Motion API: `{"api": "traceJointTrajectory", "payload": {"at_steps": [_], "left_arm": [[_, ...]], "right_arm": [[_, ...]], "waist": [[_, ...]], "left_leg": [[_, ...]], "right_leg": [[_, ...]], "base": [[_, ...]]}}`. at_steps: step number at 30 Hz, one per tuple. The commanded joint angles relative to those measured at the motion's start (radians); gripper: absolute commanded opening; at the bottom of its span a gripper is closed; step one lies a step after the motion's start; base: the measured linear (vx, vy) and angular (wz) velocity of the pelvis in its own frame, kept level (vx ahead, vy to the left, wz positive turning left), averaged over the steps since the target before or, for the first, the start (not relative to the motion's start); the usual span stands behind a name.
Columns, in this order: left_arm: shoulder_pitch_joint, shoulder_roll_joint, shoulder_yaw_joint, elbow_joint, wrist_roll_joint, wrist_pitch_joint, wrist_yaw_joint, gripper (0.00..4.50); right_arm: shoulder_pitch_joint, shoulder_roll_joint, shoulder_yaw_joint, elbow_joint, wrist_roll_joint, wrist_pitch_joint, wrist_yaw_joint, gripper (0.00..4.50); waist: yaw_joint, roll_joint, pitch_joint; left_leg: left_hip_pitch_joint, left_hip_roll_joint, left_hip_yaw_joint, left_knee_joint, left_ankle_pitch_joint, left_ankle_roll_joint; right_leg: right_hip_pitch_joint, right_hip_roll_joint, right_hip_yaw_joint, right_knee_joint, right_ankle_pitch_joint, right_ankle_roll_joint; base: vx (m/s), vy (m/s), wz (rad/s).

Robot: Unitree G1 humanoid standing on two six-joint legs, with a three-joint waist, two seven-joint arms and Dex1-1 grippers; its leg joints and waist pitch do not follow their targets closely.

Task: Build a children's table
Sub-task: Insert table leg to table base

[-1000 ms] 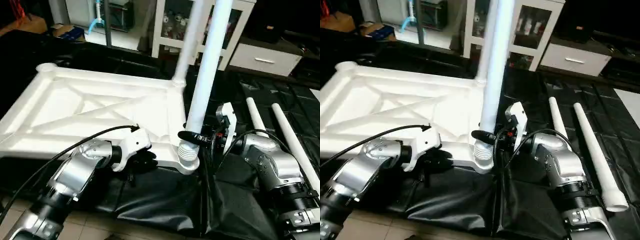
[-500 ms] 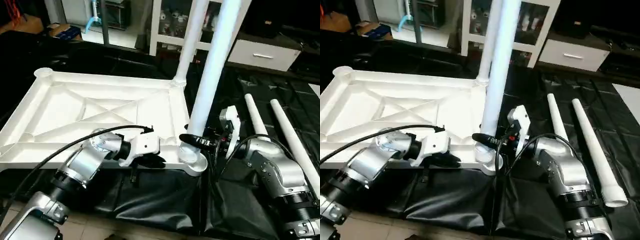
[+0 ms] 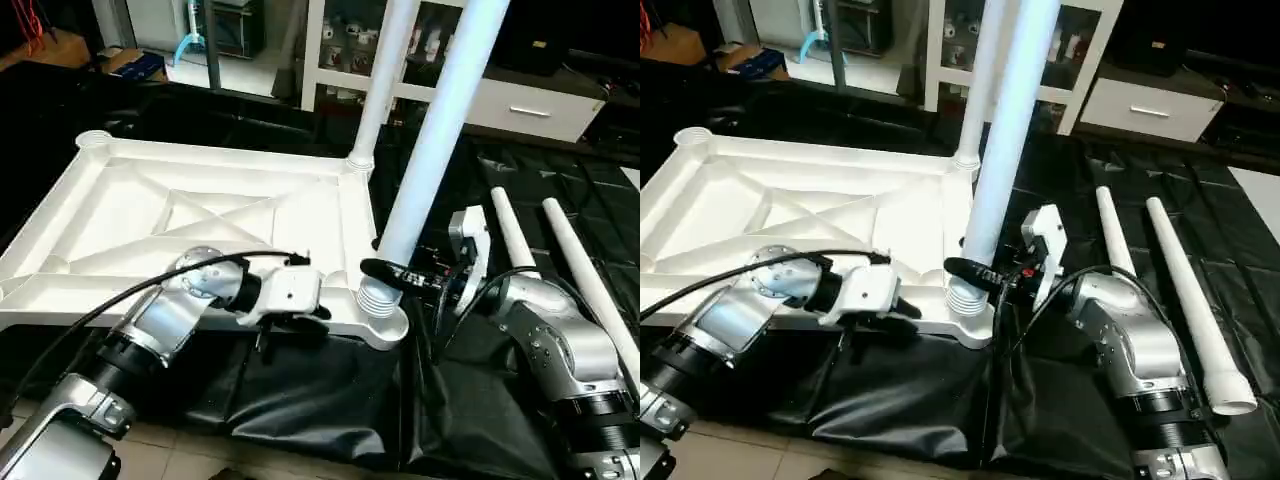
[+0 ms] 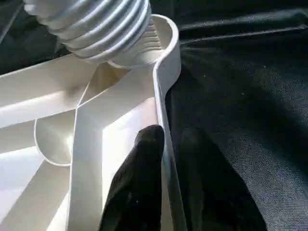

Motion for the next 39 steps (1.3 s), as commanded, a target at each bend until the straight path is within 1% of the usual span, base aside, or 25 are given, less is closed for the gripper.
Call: {"api": "traceJointTrajectory", "payload": {"at_steps": [1,2,4,7,10,12,13,14,17,19,20,21,24,25,27,30,31,32,33,34,35,36,37,38,39], "left_arm": [[0.006,0.004,-0.022,0.001,0.003,0.003,-0.041,0.85],[0.007,0.005,-0.024,0.002,0.002,0.005,-0.049,0.85],[0.007,0.005,-0.026,0.006,0.003,0.006,-0.053,0.85],[-0.009,-0.006,-0.034,0.041,0.038,-0.007,-0.017,0.85],[-0.017,-0.012,-0.036,0.061,0.047,-0.009,-0.006,0.85],[-0.025,-0.01,-0.054,0.086,0.071,-0.009,-0.01,0.85],[-0.027,-0.008,-0.061,0.094,0.084,-0.013,-0.007,0.85],[-0.028,-0.007,-0.064,0.097,0.09,-0.015,-0.005,0.85],[-0.03,-0.009,-0.064,0.104,0.104,-0.004,0.008,0.85],[-0.031,-0.011,-0.062,0.105,0.102,0.0,0.003,0.85],[-0.035,-0.015,-0.056,0.11,0.097,-0.001,0.002,0.59],[-0.037,-0.016,-0.053,0.114,0.095,-0.005,0.002,0.59],[-0.041,-0.019,-0.047,0.121,0.087,-0.002,-0.001,0.33],[-0.044,-0.021,-0.043,0.125,0.08,-0.001,-0.007,0.33],[-0.046,-0.024,-0.038,0.131,0.074,0.0,-0.01,0.15],[-0.049,-0.03,-0.031,0.137,0.062,0.004,-0.018,0.06],[-0.049,-0.031,-0.029,0.138,0.059,0.006,-0.02,0.03],[-0.048,-0.031,-0.029,0.137,0.054,0.01,-0.028,0.03],[-0.048,-0.031,-0.029,0.137,0.051,0.013,-0.033,0.02],[-0.048,-0.031,-0.029,0.137,0.051,0.013,-0.033,0.02],[-0.047,-0.029,-0.031,0.137,0.05,0.013,-0.038,0.01],[-0.047,-0.028,-0.031,0.137,0.05,0.013,-0.038,0.01],[-0.046,-0.027,-0.032,0.138,0.053,0.011,-0.039,0.01],[-0.045,-0.027,-0.033,0.138,0.054,0.011,-0.039,0.01],[-0.042,-0.028,-0.032,0.137,0.053,0.013,-0.038,0.01]], "right_arm": [[-0.003,-0.015,-0.028,-0.027,0.015,0.002,-0.007,1.88],[-0.003,-0.015,-0.028,-0.027,0.014,0.002,-0.008,1.88],[-0.003,-0.015,-0.03,-0.028,0.012,0.002,-0.011,1.88],[-0.001,-0.014,-0.032,-0.033,0.011,0.002,-0.017,1.88],[-0.001,-0.013,-0.031,-0.036,0.011,0.004,-0.018,1.88],[0.004,-0.02,-0.026,-0.039,0.004,0.001,-0.013,1.88],[0.005,-0.023,-0.026,-0.041,0.004,0.001,-0.011,1.88],[0.005,-0.024,-0.027,-0.041,0.004,0.001,-0.011,1.88],[0.004,-0.027,-0.032,-0.046,0.007,0.003,-0.016,1.88],[0.003,-0.026,-0.033,-0.046,0.007,0.003,-0.019,1.88],[0.004,-0.027,-0.034,-0.048,0.009,0.003,-0.021,1.88],[0.004,-0.027,-0.034,-0.048,0.009,0.003,-0.021,1.88],[0.004,-0.029,-0.033,-0.049,0.011,0.007,-0.017,1.88],[0.006,-0.035,-0.03,-0.051,0.015,0.016,-0.008,1.88],[0.008,-0.043,-0.026,-0.051,0.017,0.023,0.005,1.88],[0.015,-0.061,-0.018,-0.042,0.015,0.034,0.027,1.88],[0.015,-0.062,-0.018,-0.039,0.014,0.032,0.026,1.88],[0.013,-0.058,-0.026,-0.02,0.01,0.03,0.014,1.88],[0.009,-0.054,-0.032,-0.006,0.008,0.028,0.003,1.88],[0.009,-0.054,-0.032,-0.006,0.008,0.028,0.003,1.88],[-0.001,-0.046,-0.038,0.03,-0.004,0.019,-0.019,1.88],[-0.002,-0.045,-0.039,0.033,-0.004,0.019,-0.021,1.88],[-0.006,-0.043,-0.039,0.043,-0.004,0.018,-0.022,1.88],[-0.005,-0.043,-0.036,0.046,-0.006,0.019,-0.019,1.88],[-0.003,-0.044,-0.031,0.049,-0.008,0.019,-0.015,1.88]], "waist": [[-0.001,0.015,-0.065],[-0.001,0.017,-0.066],[-0.001,0.017,-0.066],[-0.001,0.017,-0.066],[0.0,0.018,-0.067],[-0.001,0.019,-0.065],[0.0,0.021,-0.065],[-0.001,0.019,-0.064],[-0.001,0.021,-0.064],[0.0,0.022,-0.063],[0.0,0.021,-0.062],[0.0,0.021,-0.061],[0.0,0.021,-0.062],[0.001,0.022,-0.061],[0.001,0.021,-0.061],[0.003,0.02,-0.061],[0.002,0.018,-0.058],[0.002,0.02,-0.059],[0.001,0.018,-0.058],[0.0,0.019,-0.058],[0.0,0.021,-0.053],[0.0,0.021,-0.053],[-0.001,0.018,-0.053],[-0.001,0.017,-0.051],[-0.001,0.018,-0.052]], "left_leg": [[0.028,0.104,-0.046,-0.091,-0.114,-0.005],[0.029,0.104,-0.045,-0.09,-0.106,-0.003],[0.028,0.103,-0.045,-0.09,-0.1,0.001],[0.029,0.103,-0.045,-0.09,-0.108,0.0],[0.029,0.104,-0.046,-0.09,-0.113,-0.002],[0.031,0.104,-0.046,-0.091,-0.131,-0.01],[0.029,0.105,-0.047,-0.092,-0.137,-0.013],[0.029,0.105,-0.048,-0.093,-0.144,-0.016],[0.03,0.105,-0.048,-0.093,-0.164,-0.025],[0.03,0.105,-0.048,-0.093,-0.173,-0.029],[0.03,0.105,-0.049,-0.094,-0.181,-0.031],[0.029,0.105,-0.049,-0.094,-0.185,-0.032],[0.03,0.105,-0.05,-0.094,-0.188,-0.034],[0.031,0.105,-0.049,-0.095,-0.196,-0.035],[0.029,0.105,-0.051,-0.096,-0.195,-0.035],[0.029,0.105,-0.05,-0.095,-0.192,-0.029],[0.027,0.105,-0.05,-0.095,-0.191,-0.025],[0.026,0.104,-0.05,-0.095,-0.191,-0.025],[0.027,0.105,-0.05,-0.095,-0.195,-0.026],[0.027,0.105,-0.051,-0.095,-0.197,-0.026],[0.027,0.105,-0.05,-0.096,-0.199,-0.026],[0.027,0.105,-0.05,-0.096,-0.199,-0.026],[0.028,0.104,-0.05,-0.096,-0.204,-0.027],[0.026,0.104,-0.05,-0.096,-0.201,-0.023],[0.027,0.105,-0.051,-0.096,-0.196,-0.022]], "right_leg": [[0.03,-0.109,0.058,-0.062,-0.025,-0.286],[0.03,-0.109,0.058,-0.061,-0.01,-0.29],[0.03,-0.108,0.058,-0.059,0.002,-0.293],[0.031,-0.108,0.058,-0.06,-0.003,-0.295],[0.032,-0.11,0.058,-0.061,-0.009,-0.294],[0.03,-0.109,0.058,-0.063,-0.025,-0.293],[0.031,-0.111,0.059,-0.064,-0.031,-0.292],[0.031,-0.11,0.059,-0.066,-0.04,-0.289],[0.03,-0.111,0.06,-0.068,-0.063,-0.287],[0.029,-0.112,0.06,-0.07,-0.075,-0.285],[0.029,-0.112,0.06,-0.071,-0.09,-0.282],[0.029,-0.113,0.06,-0.072,-0.098,-0.281],[0.028,-0.112,0.06,-0.073,-0.106,-0.276],[0.026,-0.111,0.06,-0.074,-0.116,-0.274],[0.028,-0.111,0.06,-0.074,-0.119,-0.271],[0.028,-0.113,0.061,-0.075,-0.115,-0.273],[0.027,-0.113,0.061,-0.076,-0.123,-0.271],[0.028,-0.115,0.062,-0.077,-0.129,-0.272],[0.026,-0.114,0.061,-0.078,-0.143,-0.27],[0.026,-0.114,0.061,-0.078,-0.149,-0.27],[0.022,-0.114,0.062,-0.081,-0.154,-0.269],[0.022,-0.114,0.062,-0.081,-0.154,-0.269],[0.023,-0.113,0.062,-0.082,-0.164,-0.268],[0.023,-0.113,0.062,-0.082,-0.164,-0.267],[0.023,-0.113,0.062,-0.081,-0.16,-0.267]], "base": [[0.0,0.0,0.0],[0.0,0.0,0.0],[0.0,0.0,0.0],[0.0,0.0,0.0],[0.0,0.0,0.0],[0.0,0.0,0.0],[0.0,0.0,0.0],[0.0,0.0,0.0],[0.0,0.0,0.0],[0.0,0.0,0.0],[0.0,0.0,0.0],[0.0,0.0,0.0],[0.0,0.0,0.0],[0.0,0.0,0.0],[0.0,0.0,0.0],[0.0,0.0,0.0],[0.0,0.0,0.0],[0.0,0.0,0.0],[0.0,0.0,0.0],[0.0,0.0,0.0],[0.0,0.0,0.0],[0.0,0.0,0.0],[0.0,0.0,0.0],[0.0,0.0,0.0],[0.0,0.0,0.0]]}}
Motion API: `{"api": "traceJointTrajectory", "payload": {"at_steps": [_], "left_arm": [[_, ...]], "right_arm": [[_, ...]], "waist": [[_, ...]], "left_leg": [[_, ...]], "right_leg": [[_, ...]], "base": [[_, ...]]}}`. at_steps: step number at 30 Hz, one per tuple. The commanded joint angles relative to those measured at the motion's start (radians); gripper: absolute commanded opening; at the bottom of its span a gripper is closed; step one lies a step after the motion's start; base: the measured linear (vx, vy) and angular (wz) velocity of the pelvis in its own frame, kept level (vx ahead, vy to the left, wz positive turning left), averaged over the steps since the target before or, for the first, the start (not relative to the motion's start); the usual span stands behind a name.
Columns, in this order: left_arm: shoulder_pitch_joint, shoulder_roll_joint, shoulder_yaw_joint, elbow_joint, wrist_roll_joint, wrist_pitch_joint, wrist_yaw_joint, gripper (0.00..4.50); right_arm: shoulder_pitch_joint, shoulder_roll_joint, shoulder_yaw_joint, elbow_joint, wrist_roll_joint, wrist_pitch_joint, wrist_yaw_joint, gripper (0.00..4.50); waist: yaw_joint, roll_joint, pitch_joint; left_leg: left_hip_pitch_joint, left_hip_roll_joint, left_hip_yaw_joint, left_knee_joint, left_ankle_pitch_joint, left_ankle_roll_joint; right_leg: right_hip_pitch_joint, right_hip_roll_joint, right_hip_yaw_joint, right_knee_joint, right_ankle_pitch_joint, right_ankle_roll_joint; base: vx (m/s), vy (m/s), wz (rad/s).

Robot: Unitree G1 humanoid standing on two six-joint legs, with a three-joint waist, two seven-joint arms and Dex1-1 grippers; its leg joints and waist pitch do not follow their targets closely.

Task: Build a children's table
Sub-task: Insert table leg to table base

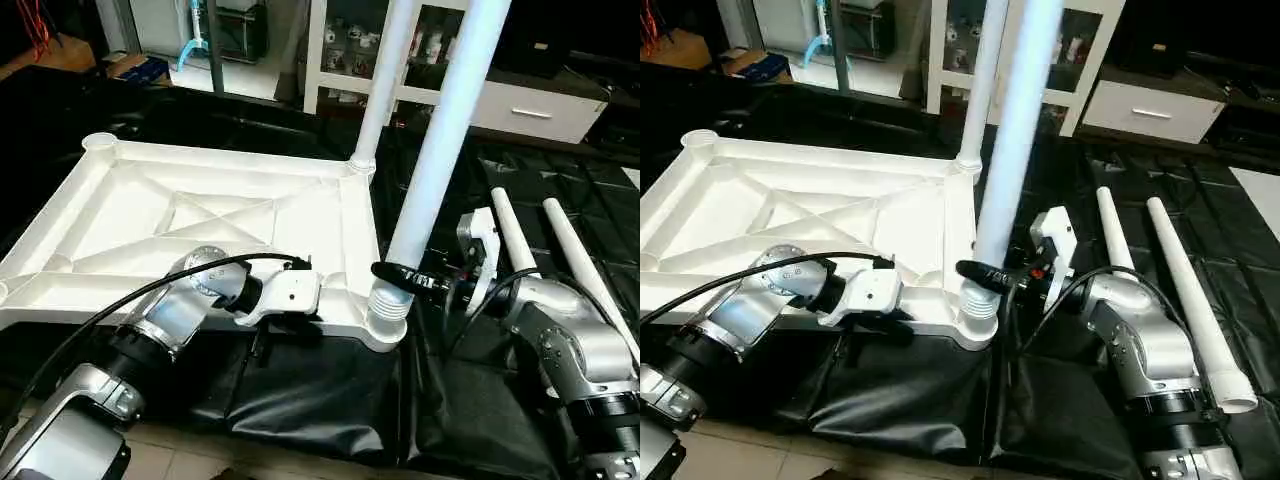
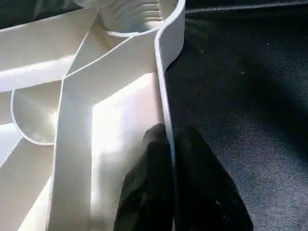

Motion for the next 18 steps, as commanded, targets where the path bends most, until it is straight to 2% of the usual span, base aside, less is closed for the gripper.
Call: {"api": "traceJointTrajectory", "payload": {"at_steps": [1,2,4,10,11,15,16,17,18], "left_arm": [[0.005,-0.002,-0.013,0.016,0.005,-0.003,-0.012,0.01],[0.009,-0.007,-0.009,0.012,-0.001,0.004,-0.012,0.01],[0.012,-0.011,-0.003,0.009,-0.006,0.006,-0.008,0.01],[0.022,-0.028,0.023,0.005,-0.044,0.013,-0.013,0.01],[0.031,-0.043,0.046,0.004,-0.078,0.012,-0.01,0.01],[0.038,-0.051,0.061,0.002,-0.097,-0.004,-0.006,0.01],[0.039,-0.051,0.061,0.001,-0.099,-0.006,-0.008,0.01],[0.042,-0.05,0.062,0.0,-0.102,-0.008,-0.01,0.01],[0.044,-0.049,0.063,-0.003,-0.104,-0.008,-0.012,0.01]], "right_arm": [[-0.006,-0.006,-0.012,0.0,-0.006,-0.004,0.005,1.88],[-0.001,-0.007,-0.008,-0.005,-0.005,0.002,0.011,1.88],[0.007,-0.008,-0.002,-0.008,-0.008,0.0,0.016,1.88],[0.022,0.005,0.013,-0.011,-0.011,-0.006,0.017,1.88],[0.024,0.01,0.022,-0.007,-0.016,-0.014,0.019,1.88],[0.022,0.013,0.023,0.003,-0.02,-0.025,0.016,1.88],[0.022,0.013,0.022,0.003,-0.021,-0.026,0.016,1.88],[0.021,0.012,0.022,0.005,-0.023,-0.029,0.017,1.88],[0.02,0.012,0.02,0.007,-0.023,-0.032,0.018,1.88]], "waist": [[-0.002,0.01,-0.052],[-0.003,0.003,-0.051],[-0.002,0.008,-0.048],[-0.003,0.008,-0.045],[-0.003,0.008,-0.044],[-0.004,0.009,-0.043],[-0.006,-0.007,-0.042],[-0.003,0.003,-0.041],[-0.004,0.002,-0.041]], "left_leg": [[0.024,0.104,-0.051,-0.095,-0.197,-0.017],[0.024,0.105,-0.05,-0.095,-0.198,-0.013],[0.024,0.105,-0.051,-0.096,-0.204,-0.011],[0.024,0.106,-0.055,-0.1,-0.241,-0.023],[0.023,0.107,-0.054,-0.099,-0.24,-0.023],[0.021,0.105,-0.054,-0.099,-0.222,-0.011],[0.019,0.105,-0.052,-0.1,-0.219,-0.004],[0.019,0.106,-0.053,-0.099,-0.206,0.002],[0.02,0.106,-0.053,-0.1,-0.206,0.002]], "right_leg": [[0.022,-0.112,0.062,-0.082,-0.161,-0.261],[0.022,-0.113,0.062,-0.083,-0.168,-0.258],[0.02,-0.115,0.063,-0.086,-0.194,-0.255],[0.016,-0.116,0.063,-0.094,-0.266,-0.235],[0.016,-0.118,0.064,-0.094,-0.268,-0.237],[0.016,-0.117,0.065,-0.095,-0.27,-0.231],[0.016,-0.116,0.065,-0.097,-0.275,-0.229],[0.015,-0.119,0.065,-0.096,-0.282,-0.226],[0.014,-0.118,0.065,-0.097,-0.284,-0.224]], "base": [[0.0,0.0,0.0],[0.0,0.0,0.0],[0.0,0.0,0.0],[0.0,0.0,0.0],[0.0,0.0,0.0],[0.0,0.0,0.0],[0.0,0.0,0.0],[0.0,0.0,0.0],[0.0,0.0,0.0]]}}
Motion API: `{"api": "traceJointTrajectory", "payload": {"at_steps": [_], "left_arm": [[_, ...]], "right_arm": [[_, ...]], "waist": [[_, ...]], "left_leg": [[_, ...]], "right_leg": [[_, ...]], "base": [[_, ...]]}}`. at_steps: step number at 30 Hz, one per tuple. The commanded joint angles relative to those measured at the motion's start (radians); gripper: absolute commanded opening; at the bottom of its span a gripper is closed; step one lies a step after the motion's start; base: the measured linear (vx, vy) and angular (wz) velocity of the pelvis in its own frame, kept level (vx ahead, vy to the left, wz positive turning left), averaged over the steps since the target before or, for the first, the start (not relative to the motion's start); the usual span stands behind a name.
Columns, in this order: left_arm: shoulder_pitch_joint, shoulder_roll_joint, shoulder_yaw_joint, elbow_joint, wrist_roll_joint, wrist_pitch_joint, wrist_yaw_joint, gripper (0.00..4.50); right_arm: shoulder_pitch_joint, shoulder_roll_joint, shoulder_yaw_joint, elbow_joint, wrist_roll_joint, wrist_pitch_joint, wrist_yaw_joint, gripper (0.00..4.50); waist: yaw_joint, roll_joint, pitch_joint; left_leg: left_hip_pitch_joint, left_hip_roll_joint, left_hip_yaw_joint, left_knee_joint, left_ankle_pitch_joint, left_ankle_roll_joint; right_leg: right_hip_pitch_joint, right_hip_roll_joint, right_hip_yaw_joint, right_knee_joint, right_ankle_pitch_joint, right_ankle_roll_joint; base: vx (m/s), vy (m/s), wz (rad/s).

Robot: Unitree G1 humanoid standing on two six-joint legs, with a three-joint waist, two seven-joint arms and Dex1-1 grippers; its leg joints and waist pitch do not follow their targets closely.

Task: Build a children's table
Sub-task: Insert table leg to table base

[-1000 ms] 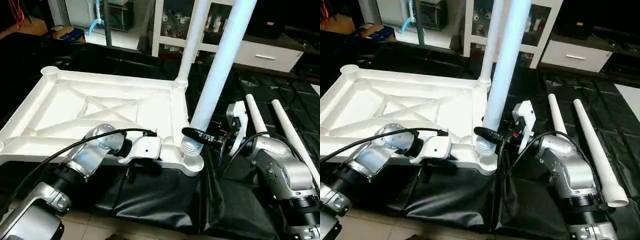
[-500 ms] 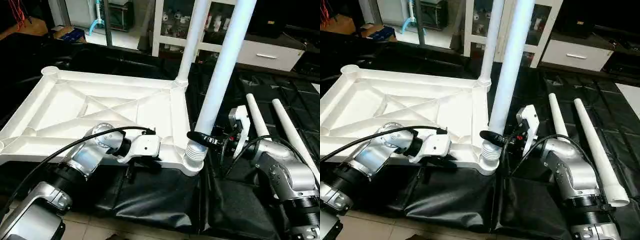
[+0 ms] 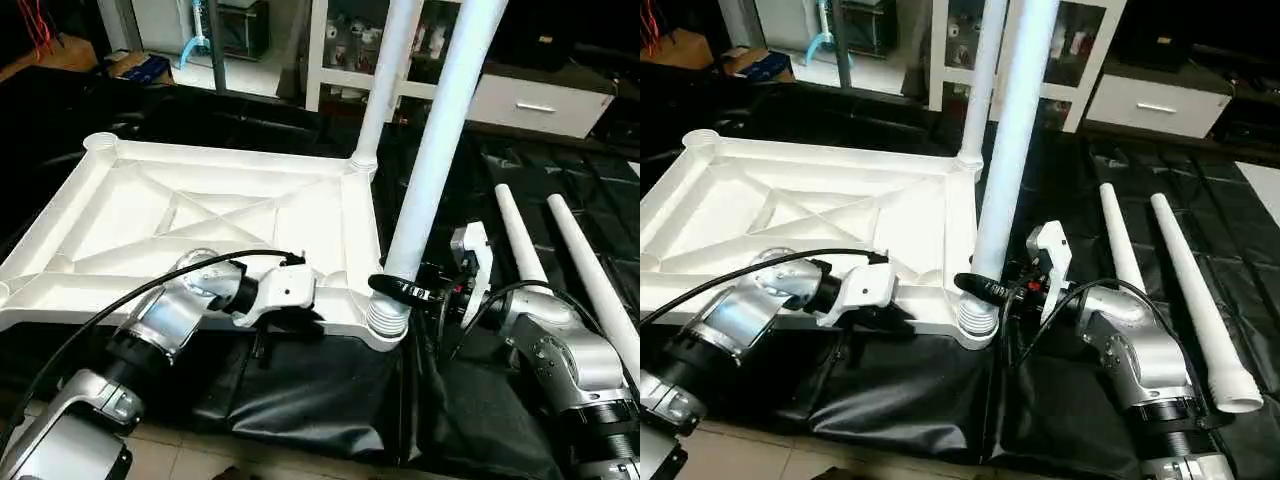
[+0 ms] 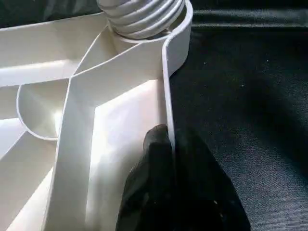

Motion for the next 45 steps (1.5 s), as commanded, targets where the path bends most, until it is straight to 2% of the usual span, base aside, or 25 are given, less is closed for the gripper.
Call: {"api": "traceJointTrajectory", "payload": {"at_steps": [1,6,7,12,18,21,23,26,30,36,43,45], "left_arm": [[0.016,-0.024,0.007,-0.003,-0.052,-0.029,-0.003,0.01],[0.021,-0.02,0.009,-0.008,-0.045,-0.038,-0.006,0.01],[0.021,-0.02,0.01,-0.008,-0.045,-0.038,-0.006,0.01],[0.027,0.011,-0.028,-0.005,0.034,-0.083,0.006,0.01],[0.028,0.01,-0.029,-0.007,0.041,-0.085,0.019,0.01],[0.028,0.011,-0.03,-0.003,0.043,-0.087,0.02,0.01],[0.028,0.011,-0.03,-0.002,0.044,-0.088,0.019,0.01],[0.028,0.012,-0.03,-0.001,0.046,-0.09,0.018,0.01],[0.027,0.01,-0.029,0.0,0.049,-0.091,0.025,0.01],[0.031,0.015,-0.029,-0.004,0.051,-0.09,0.024,0.01],[0.034,0.013,-0.03,-0.004,0.052,-0.092,0.027,0.01],[0.034,0.013,-0.03,-0.003,0.052,-0.093,0.029,0.01]], "right_arm": [[-0.009,-0.002,-0.001,0.005,-0.019,-0.019,-0.004,1.88],[0.003,-0.004,0.006,0.001,-0.028,-0.047,0.01,1.88],[0.004,-0.004,0.007,0.001,-0.028,-0.048,0.011,1.88],[0.041,-0.022,0.039,-0.02,-0.074,-0.115,0.032,1.88],[0.062,-0.013,0.014,-0.008,-0.073,-0.156,0.028,1.88],[0.073,0.0,-0.002,-0.009,-0.049,-0.144,0.029,1.88],[0.079,-0.001,0.008,0.002,-0.055,-0.147,0.028,1.88],[0.081,0.001,0.02,0.017,-0.062,-0.155,0.025,1.88],[0.075,0.022,-0.008,0.042,-0.048,-0.162,-0.002,1.88],[0.092,0.04,-0.057,0.059,-0.031,-0.191,-0.029,1.88],[0.133,0.072,-0.092,0.053,-0.008,-0.244,-0.053,1.88],[0.151,0.083,-0.1,0.052,-0.008,-0.264,-0.058,1.88]], "waist": [[-0.004,-0.006,-0.049],[-0.006,-0.005,-0.048],[-0.005,-0.007,-0.048],[-0.003,-0.007,-0.047],[-0.004,-0.006,-0.046],[-0.006,-0.007,-0.046],[-0.005,-0.003,-0.044],[-0.006,-0.005,-0.044],[-0.005,-0.007,-0.044],[-0.006,-0.006,-0.042],[-0.004,-0.007,-0.044],[-0.006,-0.008,-0.045]], "left_leg": [[0.02,0.106,-0.053,-0.097,-0.207,0.002],[0.021,0.107,-0.053,-0.1,-0.214,-0.002],[0.021,0.107,-0.053,-0.099,-0.215,-0.001],[0.021,0.109,-0.053,-0.101,-0.221,0.0],[0.023,0.11,-0.055,-0.103,-0.252,-0.009],[0.021,0.109,-0.056,-0.104,-0.254,-0.009],[0.021,0.109,-0.057,-0.105,-0.257,-0.009],[0.021,0.11,-0.057,-0.106,-0.262,-0.012],[0.02,0.109,-0.057,-0.105,-0.263,-0.009],[0.022,0.11,-0.059,-0.109,-0.29,-0.02],[0.025,0.111,-0.053,-0.111,-0.257,-0.01],[0.021,0.11,-0.054,-0.112,-0.25,-0.007]], "right_leg": [[0.015,-0.117,0.064,-0.094,-0.284,-0.223],[0.014,-0.117,0.064,-0.094,-0.28,-0.221],[0.014,-0.118,0.065,-0.094,-0.281,-0.221],[0.013,-0.119,0.066,-0.098,-0.302,-0.207],[0.009,-0.12,0.066,-0.103,-0.349,-0.201],[0.01,-0.119,0.066,-0.103,-0.344,-0.2],[0.008,-0.12,0.067,-0.104,-0.346,-0.2],[0.008,-0.119,0.067,-0.104,-0.345,-0.2],[0.007,-0.122,0.068,-0.106,-0.357,-0.201],[0.005,-0.123,0.067,-0.111,-0.394,-0.188],[0.005,-0.122,0.067,-0.11,-0.325,-0.197],[0.01,-0.12,0.065,-0.107,-0.318,-0.2]], "base": [[0.0,0.0,0.0],[0.0,0.0,0.0],[0.0,0.0,0.0],[0.0,0.0,0.0],[0.0,0.0,0.0],[0.0,0.0,0.0],[0.0,0.0,0.0],[0.0,0.0,0.0],[0.0,0.0,0.0],[0.0,0.0,0.0],[0.0,0.0,0.0],[0.0,0.0,0.0]]}}
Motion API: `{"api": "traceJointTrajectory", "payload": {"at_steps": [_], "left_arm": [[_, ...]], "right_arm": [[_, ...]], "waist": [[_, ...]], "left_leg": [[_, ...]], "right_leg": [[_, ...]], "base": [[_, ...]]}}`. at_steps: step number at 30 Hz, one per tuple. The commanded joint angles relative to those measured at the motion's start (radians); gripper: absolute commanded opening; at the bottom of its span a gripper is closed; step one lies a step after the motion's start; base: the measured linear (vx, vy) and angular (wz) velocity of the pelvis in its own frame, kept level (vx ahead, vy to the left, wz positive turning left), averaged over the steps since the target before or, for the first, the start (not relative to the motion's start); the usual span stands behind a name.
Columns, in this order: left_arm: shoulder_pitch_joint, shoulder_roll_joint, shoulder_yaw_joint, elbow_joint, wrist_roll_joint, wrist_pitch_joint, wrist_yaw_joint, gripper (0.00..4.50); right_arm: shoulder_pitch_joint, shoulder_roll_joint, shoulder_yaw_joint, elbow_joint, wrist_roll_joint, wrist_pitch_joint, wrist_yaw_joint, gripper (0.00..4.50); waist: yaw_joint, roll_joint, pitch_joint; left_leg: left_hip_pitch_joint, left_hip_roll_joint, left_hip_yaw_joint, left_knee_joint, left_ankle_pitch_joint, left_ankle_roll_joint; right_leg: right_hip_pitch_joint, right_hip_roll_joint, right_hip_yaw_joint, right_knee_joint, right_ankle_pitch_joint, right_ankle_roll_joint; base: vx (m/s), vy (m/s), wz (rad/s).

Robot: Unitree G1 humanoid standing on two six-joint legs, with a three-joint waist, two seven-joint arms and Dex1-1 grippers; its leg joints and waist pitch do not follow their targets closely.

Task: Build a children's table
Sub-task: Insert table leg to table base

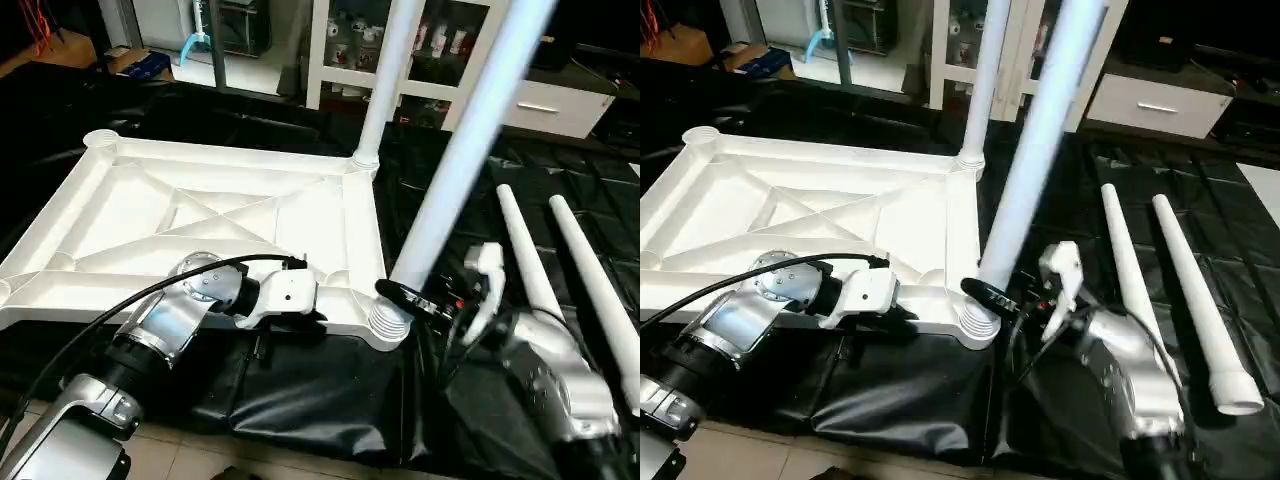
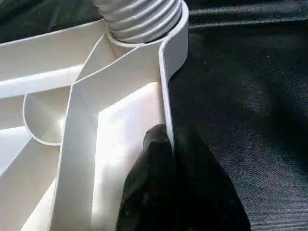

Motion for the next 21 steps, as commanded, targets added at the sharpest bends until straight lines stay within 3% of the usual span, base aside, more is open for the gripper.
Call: {"api": "traceJointTrajectory", "payload": {"at_steps": [1,5,6,10,14,21], "left_arm": [[0.02,-0.001,-0.024,0.009,0.021,-0.02,-0.003,0.01],[0.019,-0.002,-0.024,0.012,0.022,-0.023,0.002,0.01],[0.019,-0.002,-0.023,0.013,0.022,-0.024,0.002,0.01],[0.018,-0.003,-0.023,0.016,0.024,-0.026,0.005,0.01],[0.016,-0.004,-0.024,0.02,0.026,-0.028,0.005,0.01],[0.016,-0.002,-0.026,0.024,0.029,-0.03,0.004,0.01]], "right_arm": [[0.017,-0.007,-0.035,0.019,-0.017,-0.02,-0.037,1.88],[0.059,0.01,-0.05,0.005,-0.029,-0.078,-0.057,1.88],[0.066,0.011,-0.051,0.001,-0.031,-0.086,-0.059,1.88],[0.094,0.015,-0.048,-0.01,-0.046,-0.116,-0.06,1.88],[0.139,-0.003,-0.009,-0.025,-0.099,-0.171,-0.049,1.88],[0.162,-0.04,0.03,-0.027,-0.133,-0.196,-0.017,1.88]], "waist": [[-0.005,-0.004,-0.045],[-0.002,-0.004,-0.043],[-0.004,-0.008,-0.044],[-0.003,-0.006,-0.044],[-0.001,-0.007,-0.043],[-0.002,-0.009,-0.042]], "left_leg": [[0.023,0.11,-0.056,-0.101,-0.246,-0.005],[0.028,0.111,-0.054,-0.1,-0.262,-0.007],[0.024,0.11,-0.055,-0.102,-0.257,-0.005],[0.025,0.11,-0.053,-0.102,-0.249,0.0],[0.025,0.11,-0.052,-0.102,-0.249,0.004],[0.024,0.11,-0.054,-0.103,-0.257,0.009]], "right_leg": [[0.007,-0.12,0.064,-0.092,-0.314,-0.2],[0.001,-0.121,0.067,-0.097,-0.336,-0.197],[0.006,-0.12,0.066,-0.095,-0.339,-0.194],[0.006,-0.119,0.066,-0.094,-0.322,-0.194],[0.005,-0.12,0.067,-0.096,-0.328,-0.189],[0.005,-0.119,0.067,-0.099,-0.356,-0.177]], "base": [[0.0,0.0,0.0],[0.0,0.0,0.0],[0.0,0.0,0.0],[0.0,0.0,0.0],[0.0,0.0,0.0],[0.0,0.0,0.0]]}}
